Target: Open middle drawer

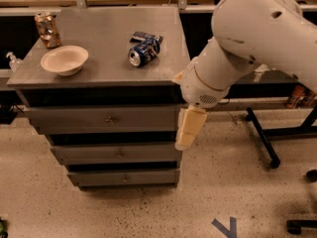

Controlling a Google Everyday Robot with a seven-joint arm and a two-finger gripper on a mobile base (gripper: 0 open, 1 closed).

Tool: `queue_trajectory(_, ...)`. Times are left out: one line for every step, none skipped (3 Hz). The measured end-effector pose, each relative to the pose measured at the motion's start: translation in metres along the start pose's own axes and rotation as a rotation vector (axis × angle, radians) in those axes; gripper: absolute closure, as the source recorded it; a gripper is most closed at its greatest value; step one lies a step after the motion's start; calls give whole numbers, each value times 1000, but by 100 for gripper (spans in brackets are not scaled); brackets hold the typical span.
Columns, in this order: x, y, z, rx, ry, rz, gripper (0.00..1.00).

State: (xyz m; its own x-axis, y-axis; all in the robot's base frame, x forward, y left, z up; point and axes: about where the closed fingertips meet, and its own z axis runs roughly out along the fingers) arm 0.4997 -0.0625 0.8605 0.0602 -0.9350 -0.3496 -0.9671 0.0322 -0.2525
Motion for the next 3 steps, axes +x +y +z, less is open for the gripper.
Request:
queue_trajectory(3, -7, -13, 39, 0, 18, 0)
queue_trajectory(3, 0, 29, -30, -5, 26, 0)
queue_trajectory(5, 23, 92, -103, -61, 8, 0)
